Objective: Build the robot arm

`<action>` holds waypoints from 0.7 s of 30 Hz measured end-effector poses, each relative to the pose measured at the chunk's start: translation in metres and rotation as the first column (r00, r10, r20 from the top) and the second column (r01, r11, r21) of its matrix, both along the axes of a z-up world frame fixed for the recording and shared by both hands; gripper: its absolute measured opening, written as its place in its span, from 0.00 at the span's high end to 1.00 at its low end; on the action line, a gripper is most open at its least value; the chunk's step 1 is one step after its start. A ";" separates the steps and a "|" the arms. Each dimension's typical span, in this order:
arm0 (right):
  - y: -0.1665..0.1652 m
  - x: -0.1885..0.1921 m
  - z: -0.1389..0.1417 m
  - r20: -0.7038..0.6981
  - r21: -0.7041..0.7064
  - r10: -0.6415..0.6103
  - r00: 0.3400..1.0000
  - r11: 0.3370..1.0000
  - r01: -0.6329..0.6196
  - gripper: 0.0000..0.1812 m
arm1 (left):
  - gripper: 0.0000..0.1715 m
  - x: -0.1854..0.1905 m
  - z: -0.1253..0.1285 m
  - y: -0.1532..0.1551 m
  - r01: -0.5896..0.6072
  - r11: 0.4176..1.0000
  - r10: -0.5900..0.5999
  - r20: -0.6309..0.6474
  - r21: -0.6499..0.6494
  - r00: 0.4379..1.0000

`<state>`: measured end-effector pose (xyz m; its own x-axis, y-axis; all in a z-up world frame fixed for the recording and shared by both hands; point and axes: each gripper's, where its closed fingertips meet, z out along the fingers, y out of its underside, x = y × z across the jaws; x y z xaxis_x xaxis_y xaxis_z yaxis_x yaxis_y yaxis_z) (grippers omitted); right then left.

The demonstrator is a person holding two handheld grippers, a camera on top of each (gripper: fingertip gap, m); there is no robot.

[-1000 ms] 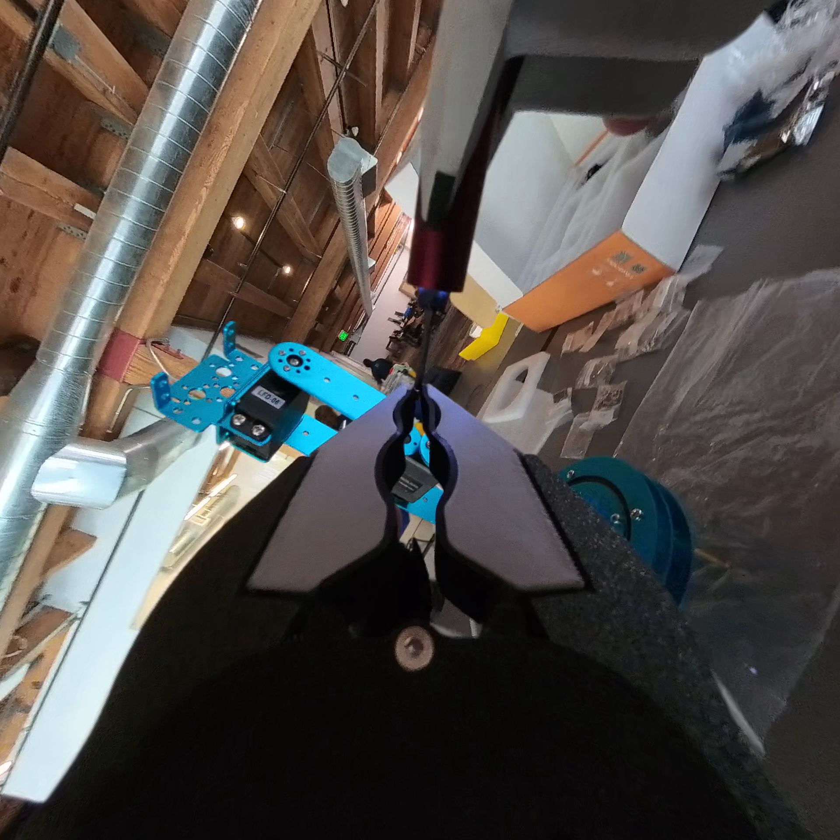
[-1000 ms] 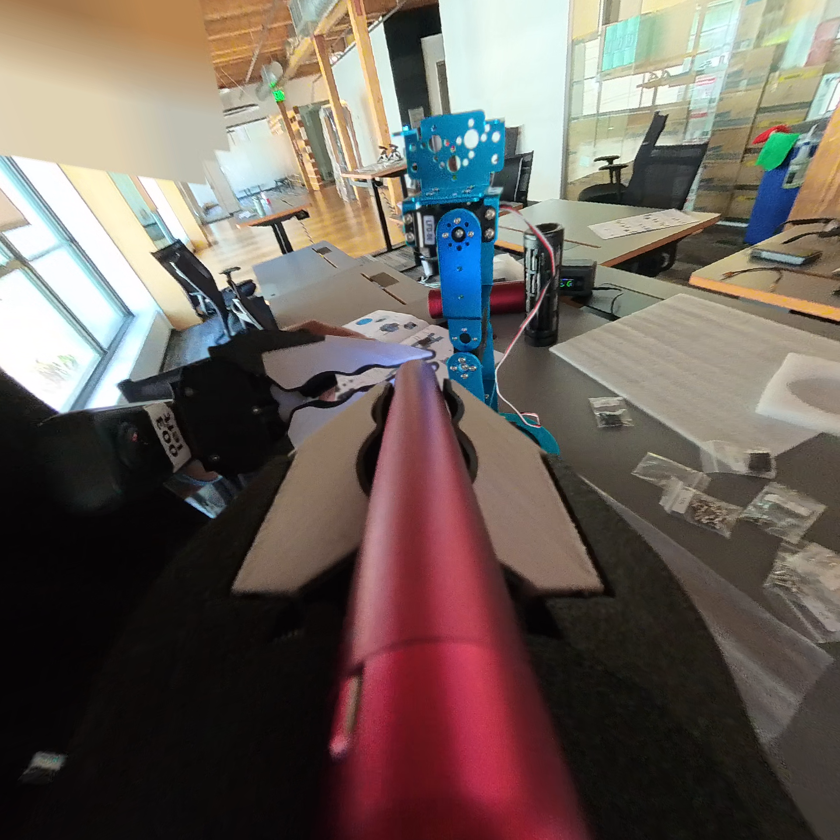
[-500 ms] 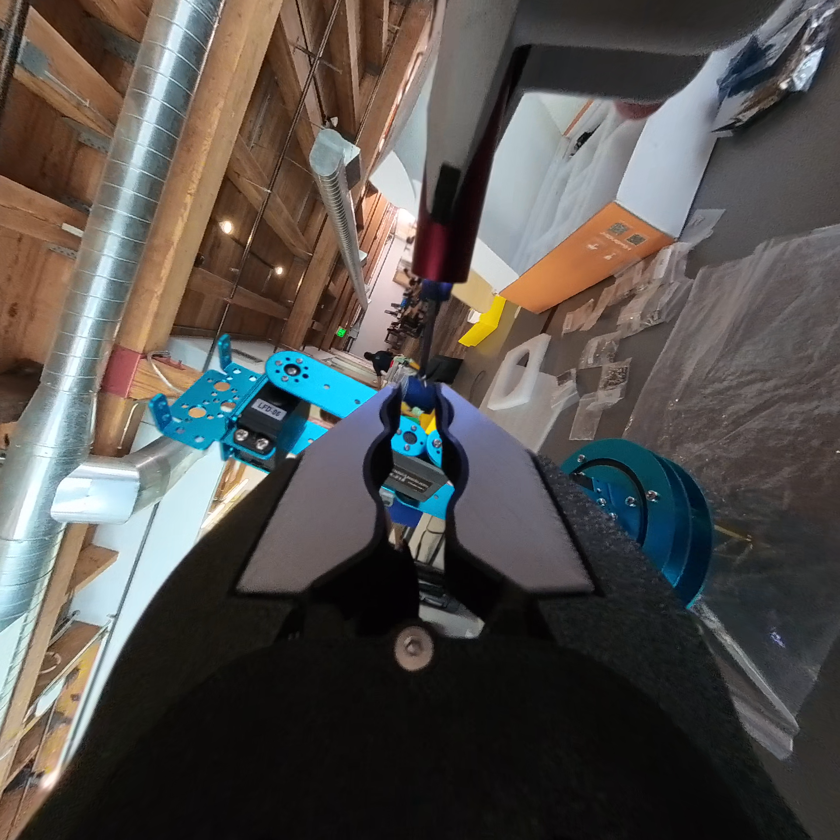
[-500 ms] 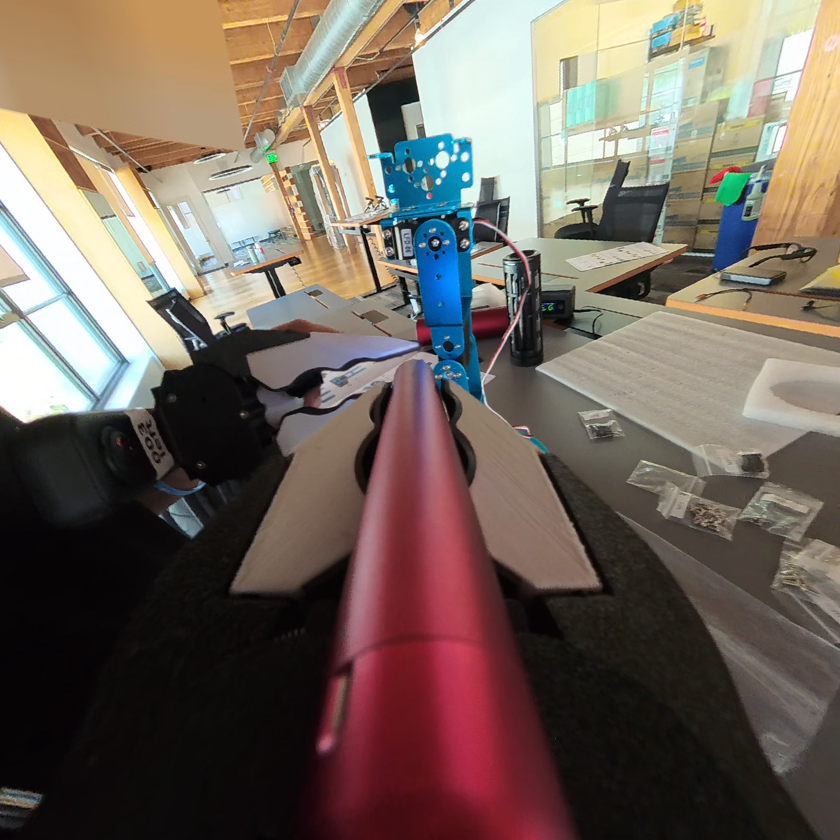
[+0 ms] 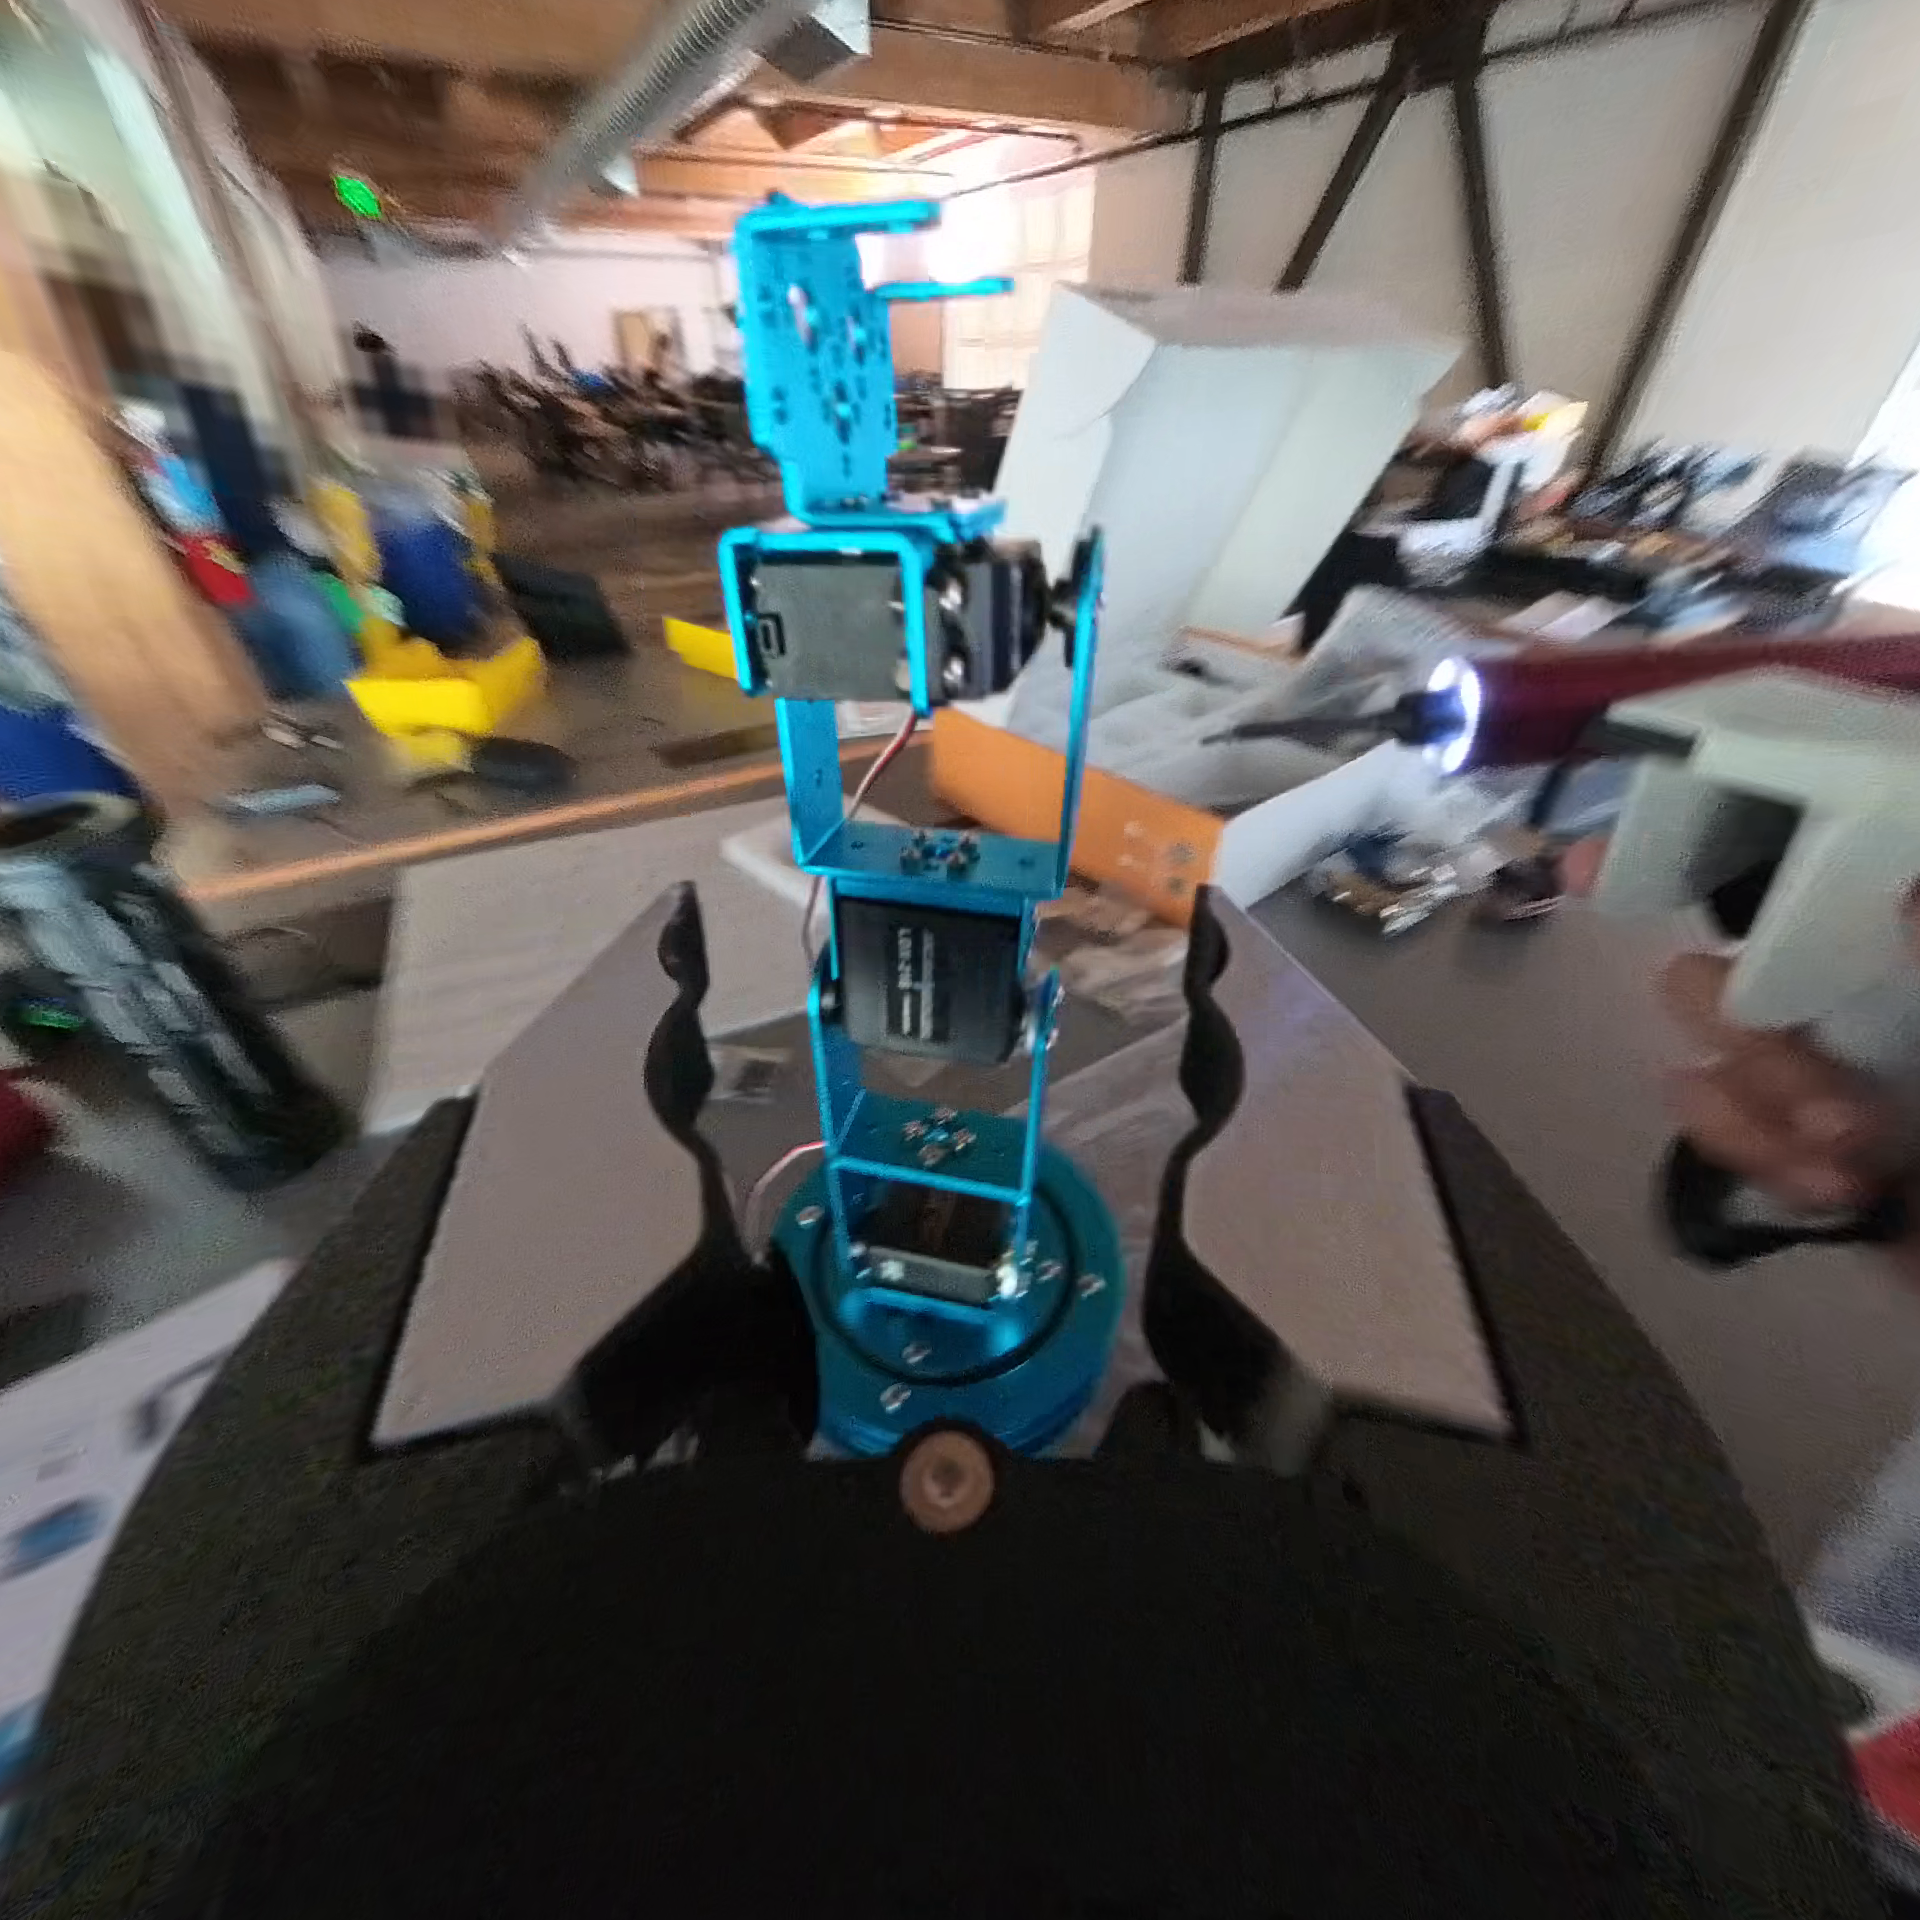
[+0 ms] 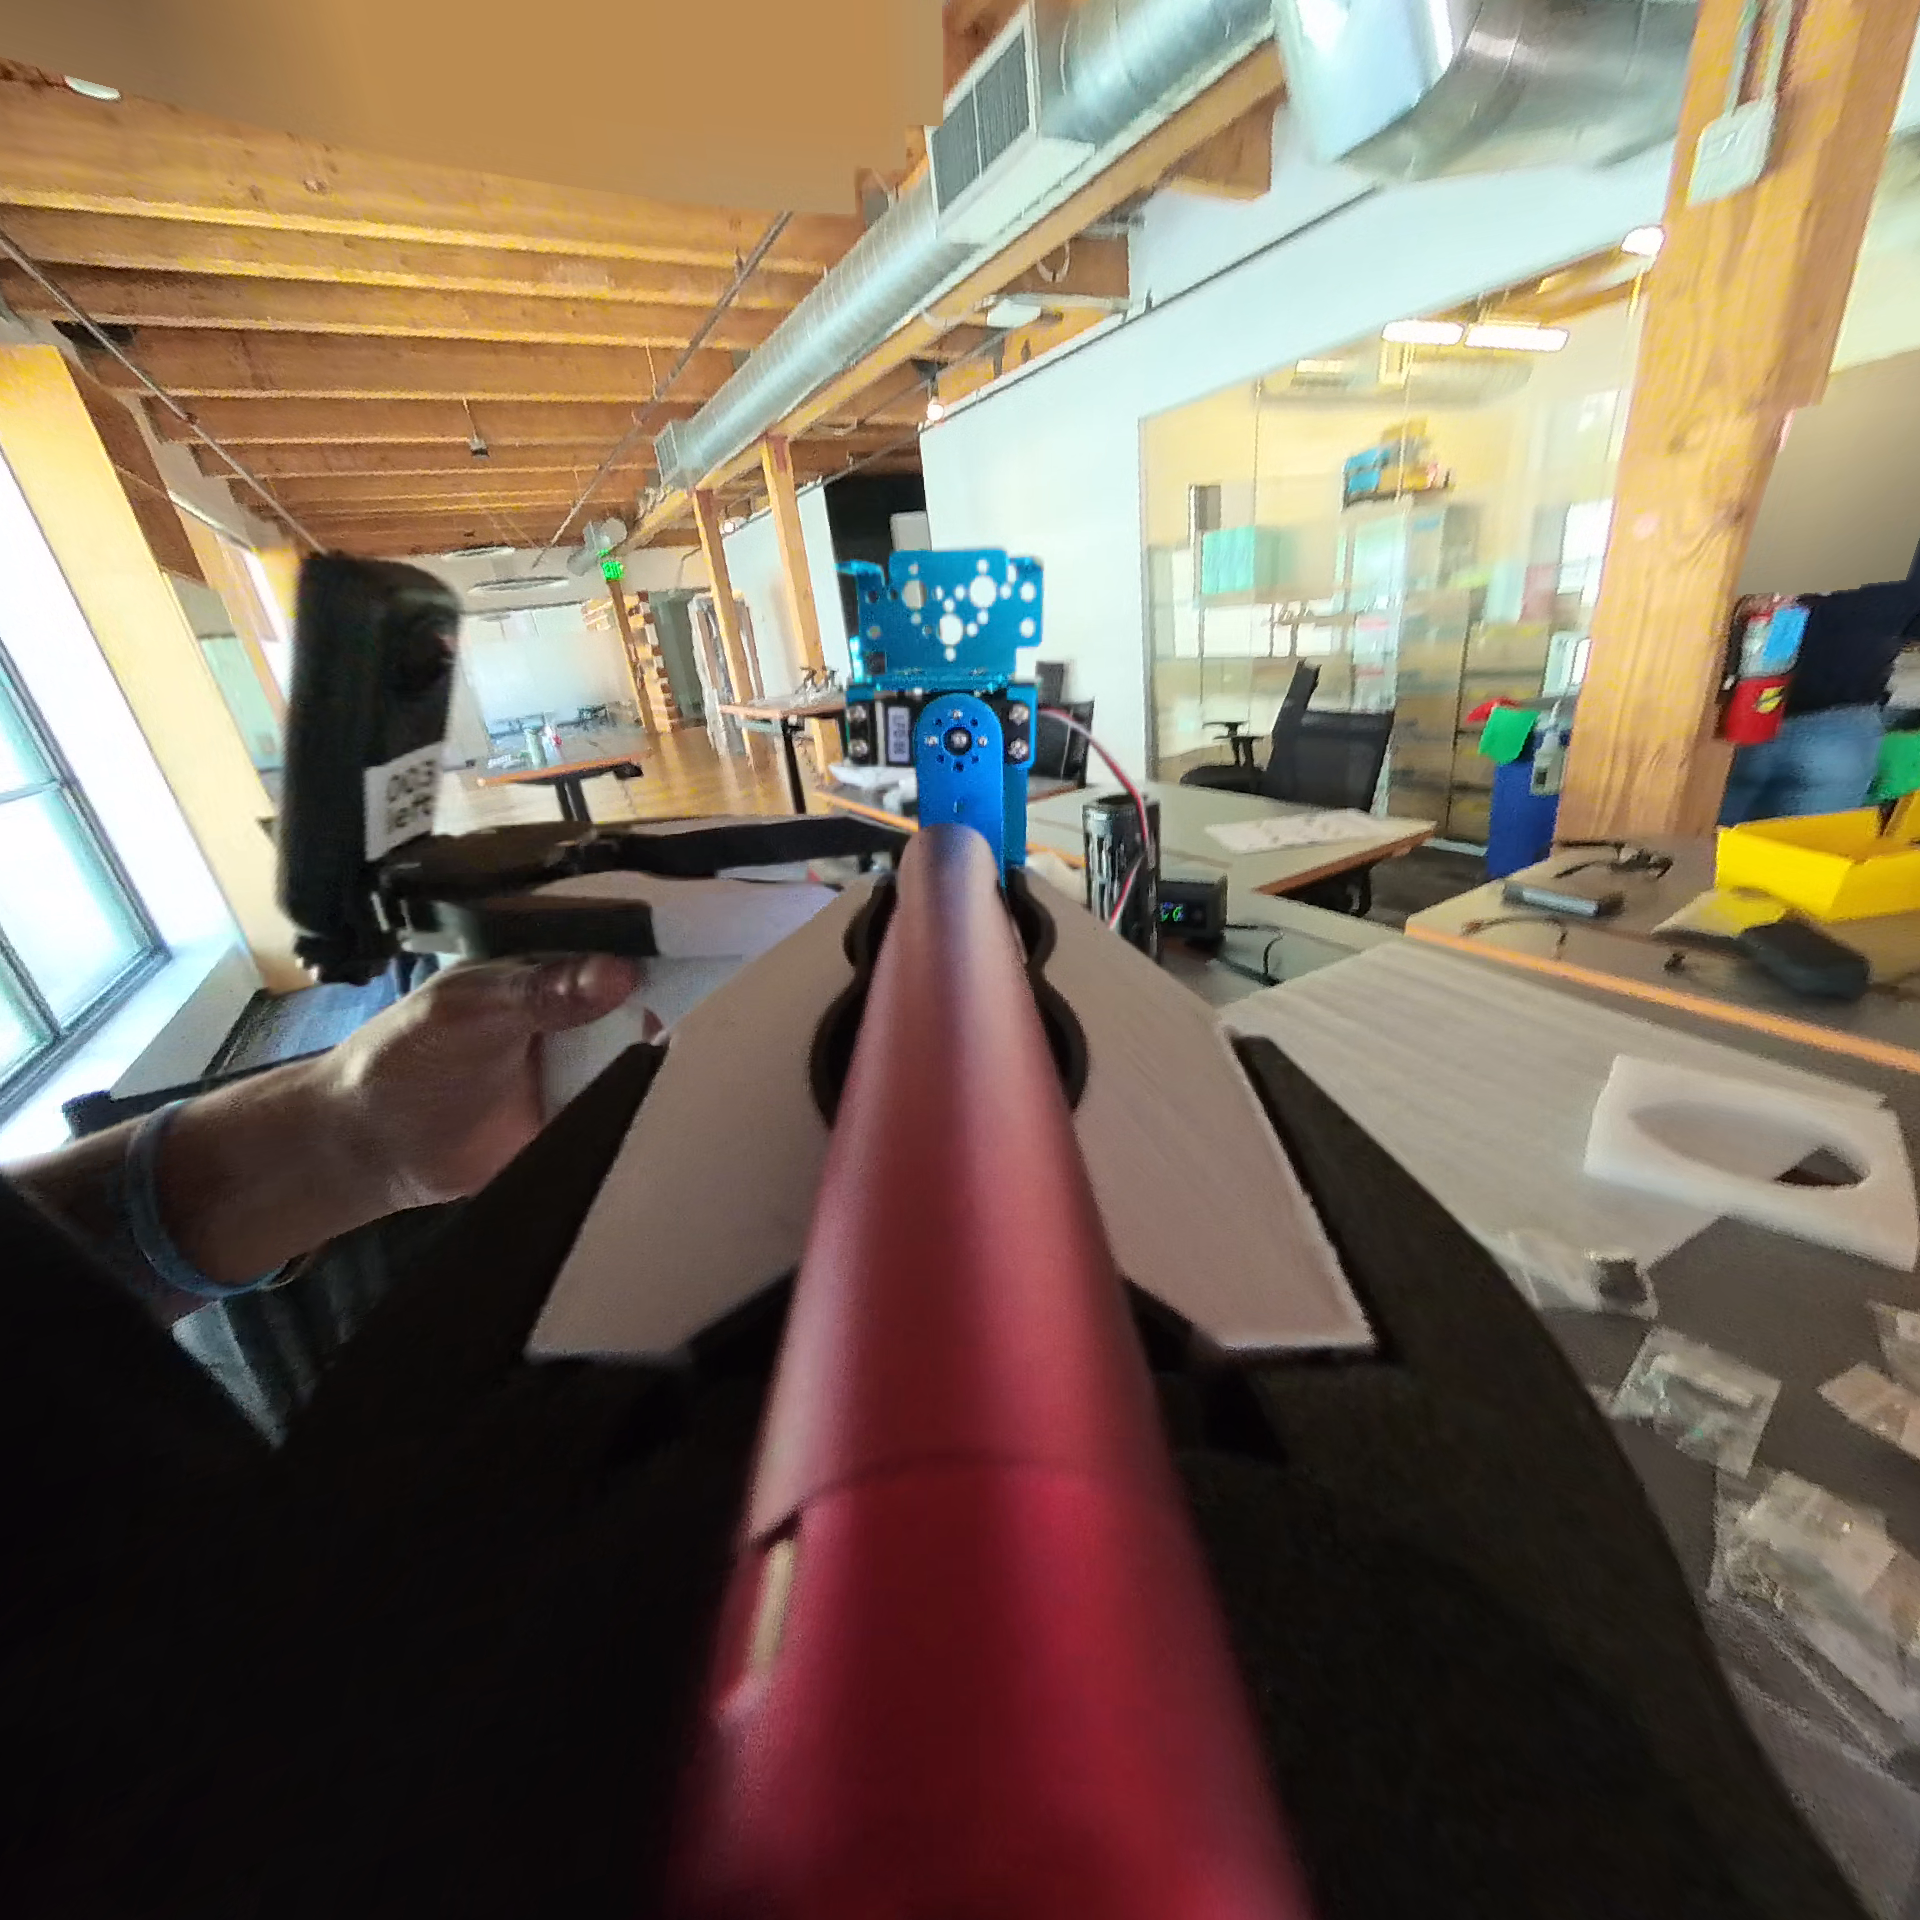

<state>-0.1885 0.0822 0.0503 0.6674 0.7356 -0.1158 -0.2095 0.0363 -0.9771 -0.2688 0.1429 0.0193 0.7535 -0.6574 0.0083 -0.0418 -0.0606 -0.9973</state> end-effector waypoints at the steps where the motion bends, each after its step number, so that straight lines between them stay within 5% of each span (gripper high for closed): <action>1: 0.000 -0.002 0.002 -0.011 0.017 -0.002 1.000 1.000 0.002 0.88 | 0.44 0.002 0.002 0.004 0.027 0.999 -0.025 0.046 -0.030 0.999; 6: 0.004 -0.004 0.007 -0.064 0.086 -0.039 0.997 0.995 0.044 0.88 | 0.45 0.013 0.010 0.024 0.072 0.997 -0.068 0.102 -0.042 0.993; 12: 0.013 -0.013 0.007 -0.058 0.114 -0.034 0.998 0.993 0.040 0.88 | 0.62 0.020 0.013 0.027 0.065 0.998 -0.067 0.081 0.018 0.994; 21: 0.020 -0.015 0.009 -0.051 0.109 -0.030 0.998 0.993 0.036 0.88 | 0.63 0.018 0.013 0.027 0.044 0.998 -0.047 0.094 0.038 0.994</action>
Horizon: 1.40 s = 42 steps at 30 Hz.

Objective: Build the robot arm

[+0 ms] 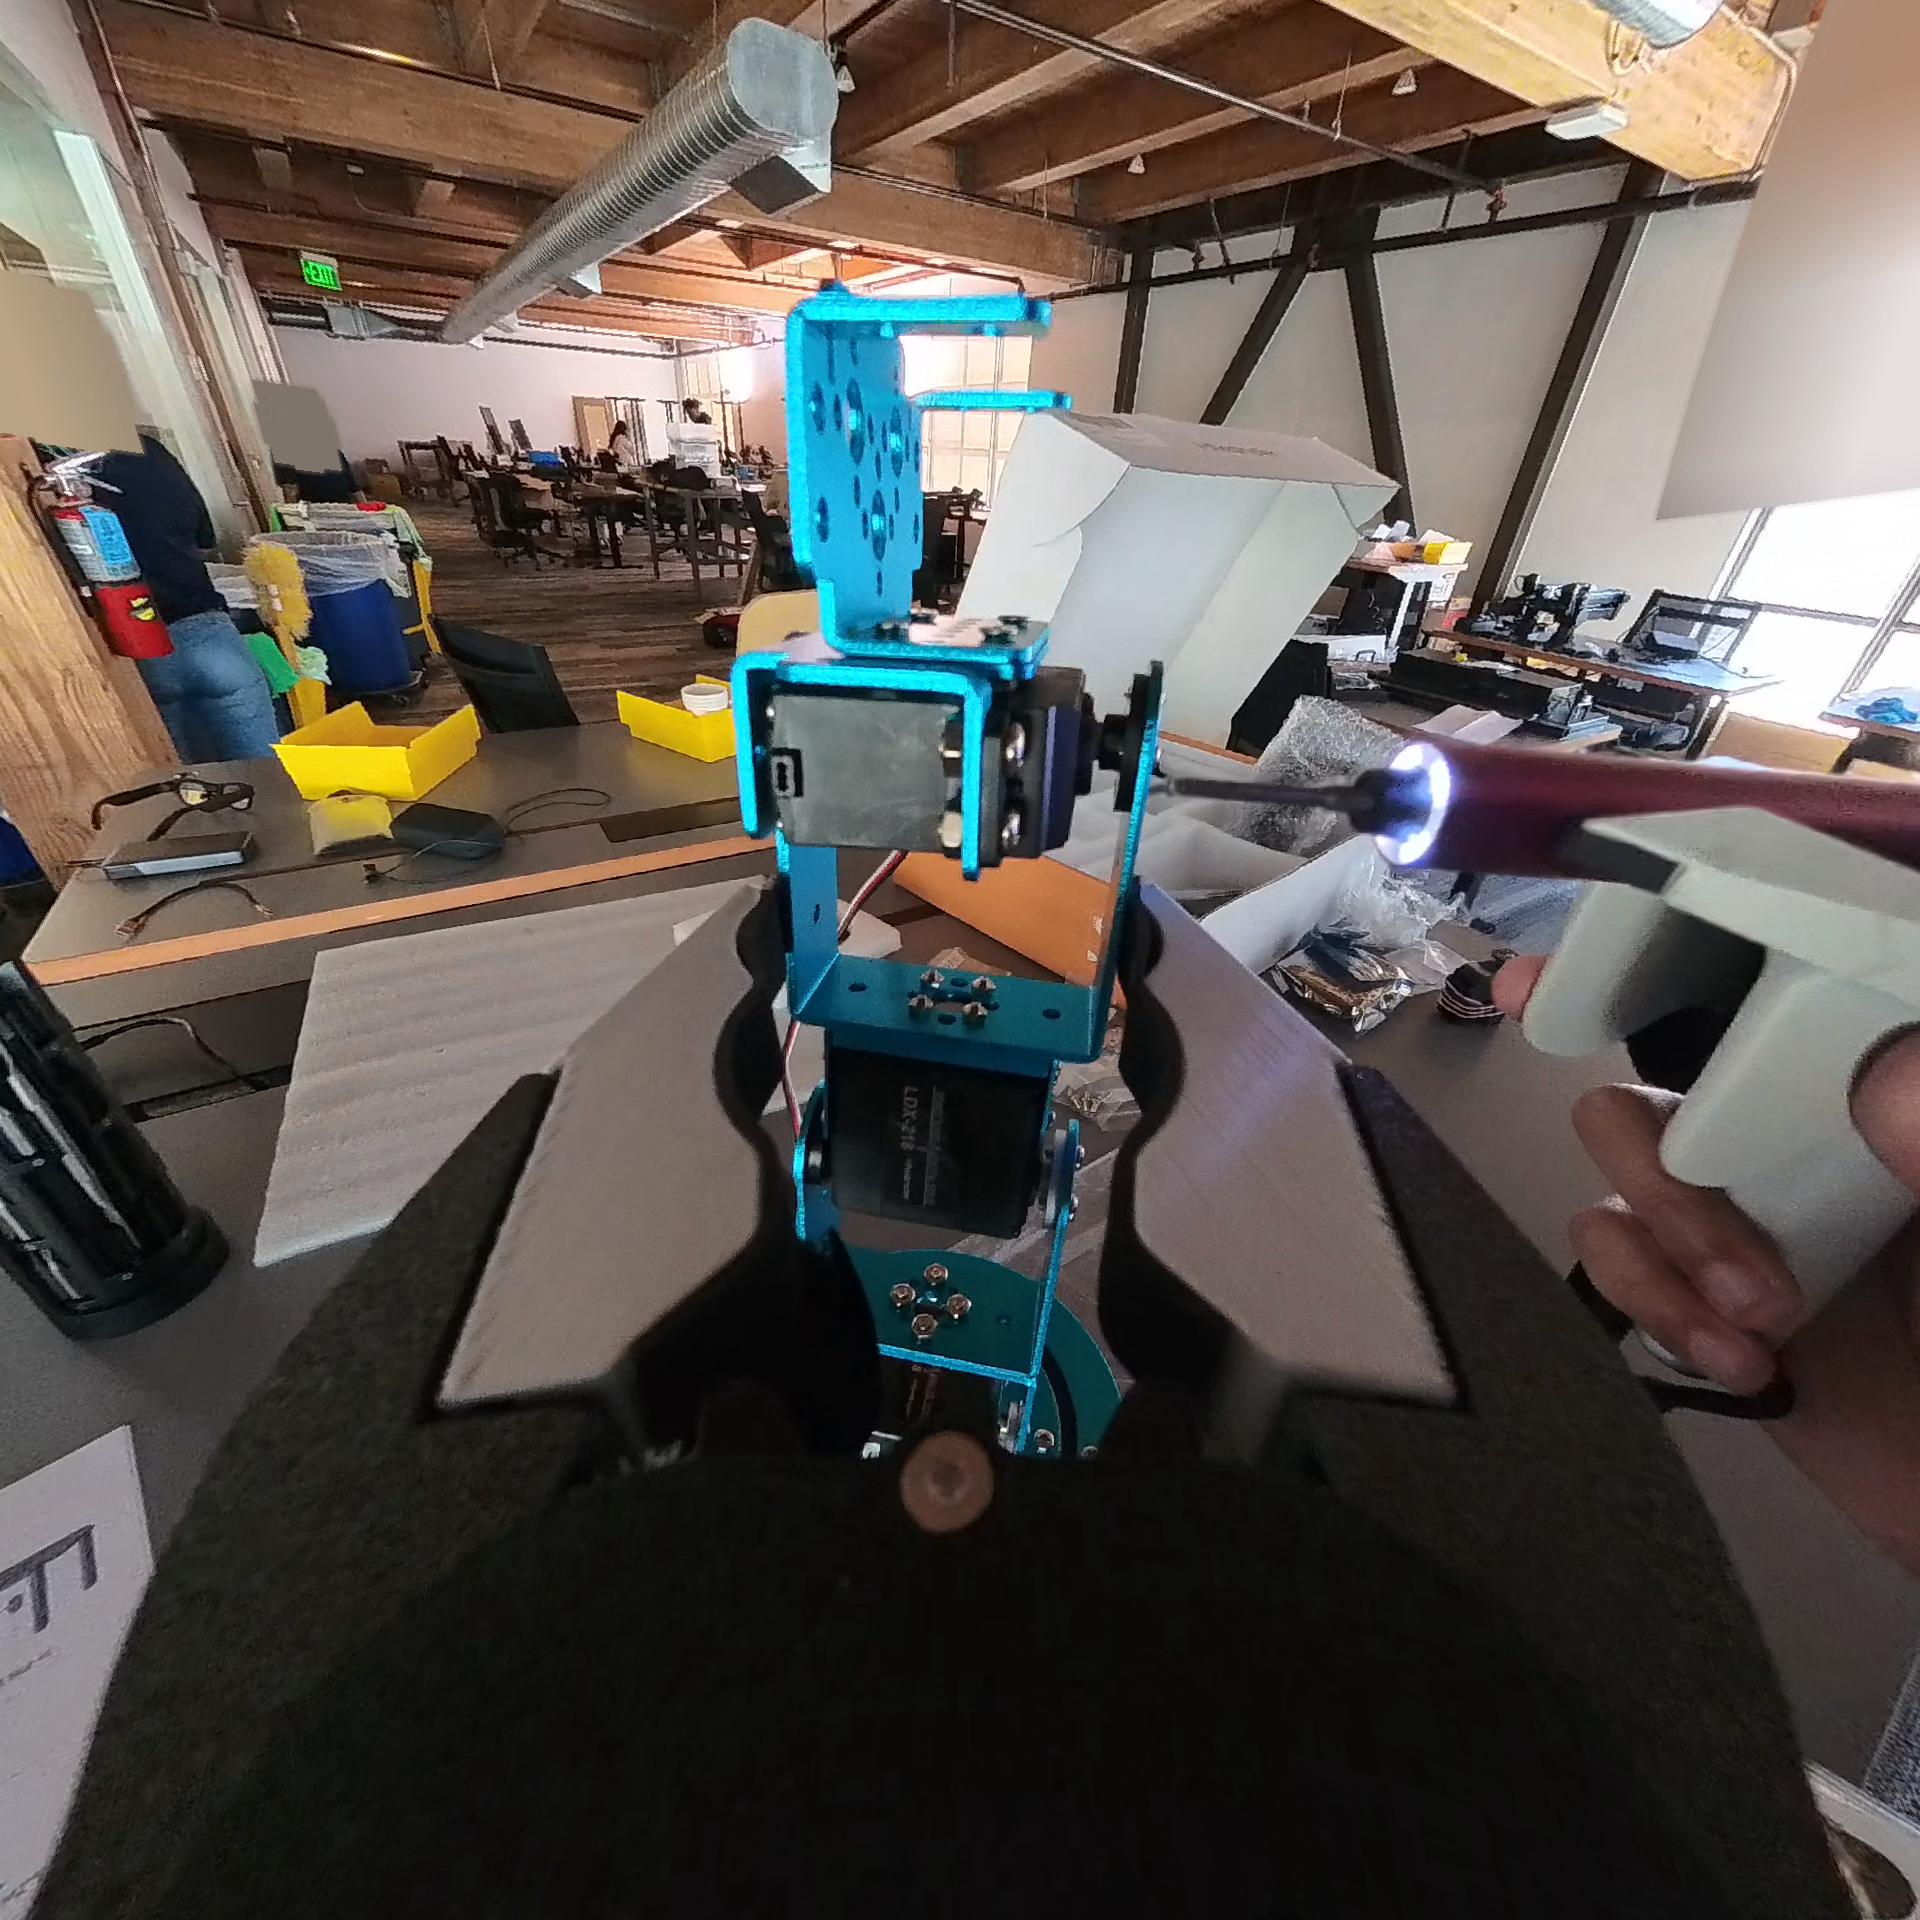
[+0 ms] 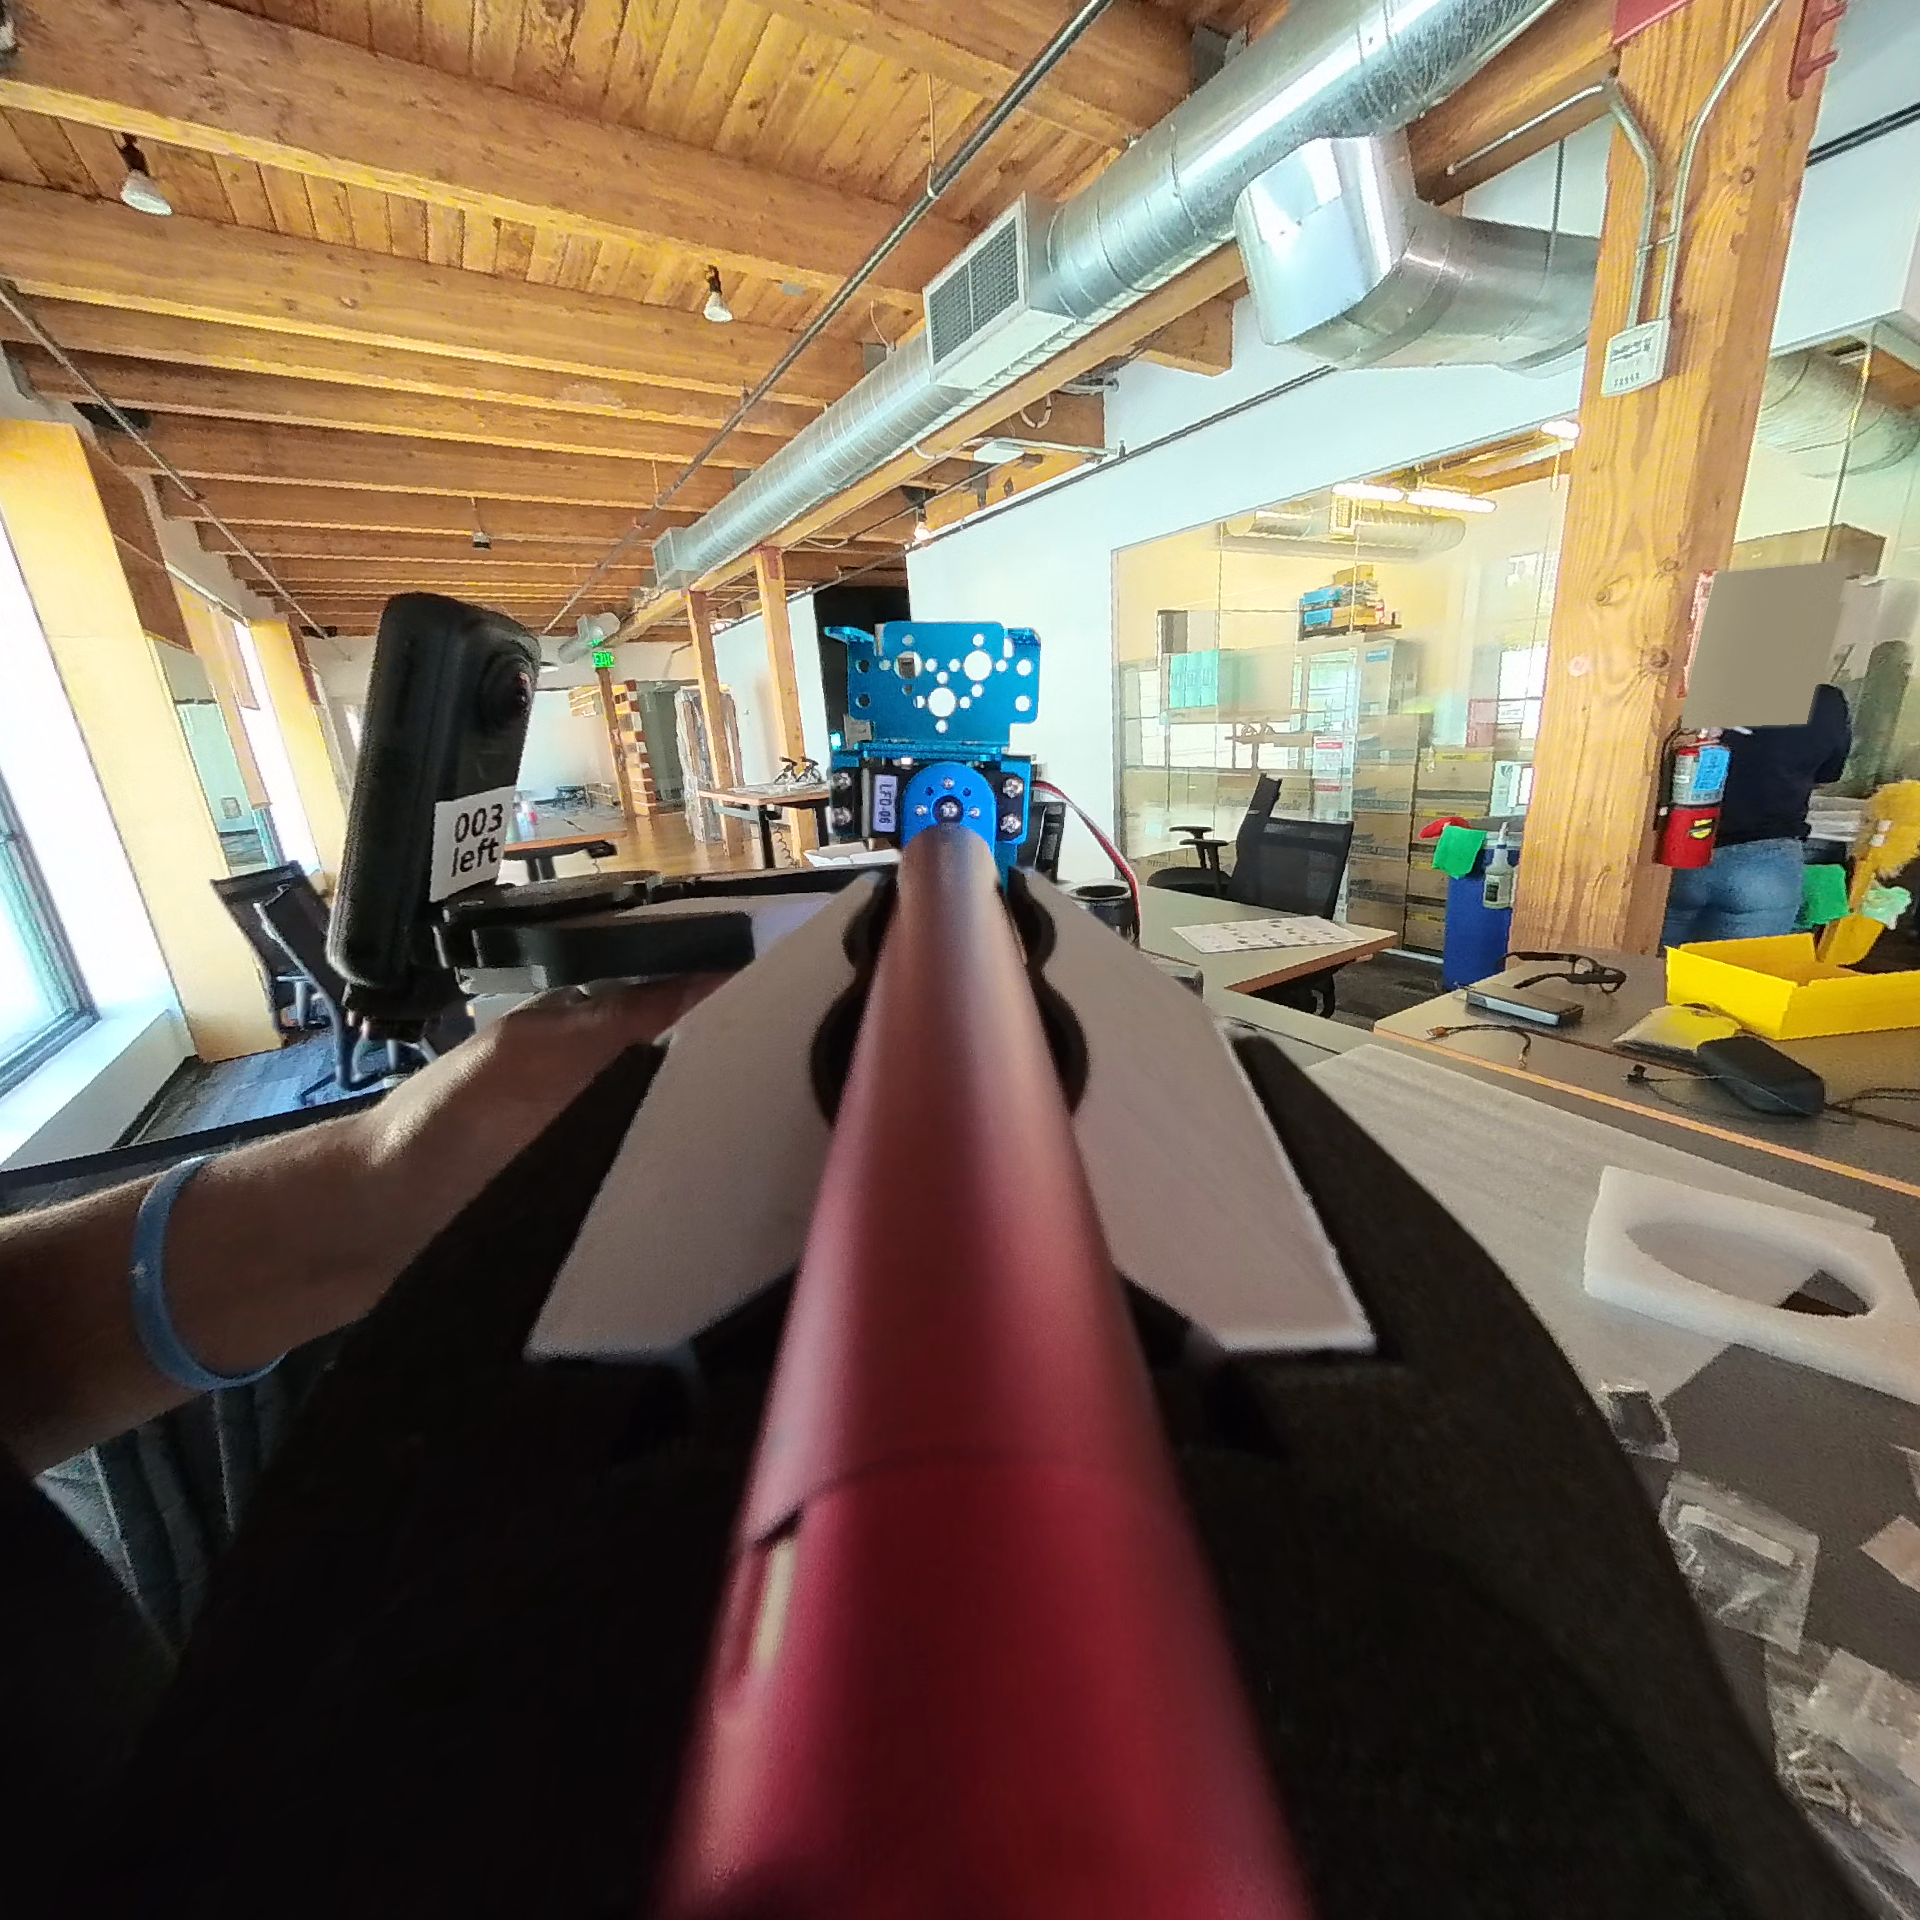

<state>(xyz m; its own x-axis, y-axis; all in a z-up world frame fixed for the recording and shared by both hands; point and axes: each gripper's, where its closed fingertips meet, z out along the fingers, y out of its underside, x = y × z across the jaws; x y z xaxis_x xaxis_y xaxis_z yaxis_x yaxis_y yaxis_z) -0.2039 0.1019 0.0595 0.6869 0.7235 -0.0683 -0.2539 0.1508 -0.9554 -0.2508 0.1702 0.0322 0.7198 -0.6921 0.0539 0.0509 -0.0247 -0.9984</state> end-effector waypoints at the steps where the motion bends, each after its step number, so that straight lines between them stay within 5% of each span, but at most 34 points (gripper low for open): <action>1: 0.000 0.000 0.000 0.002 -0.002 0.003 1.000 1.000 -0.003 0.88 | 0.63 0.000 0.000 0.000 0.002 1.000 -0.002 -0.004 0.000 1.000; 42: -0.003 -0.007 -0.002 0.025 0.059 -0.080 0.996 0.995 0.078 0.88 | 0.63 -0.001 0.000 0.001 -0.028 0.999 0.028 0.011 0.038 1.000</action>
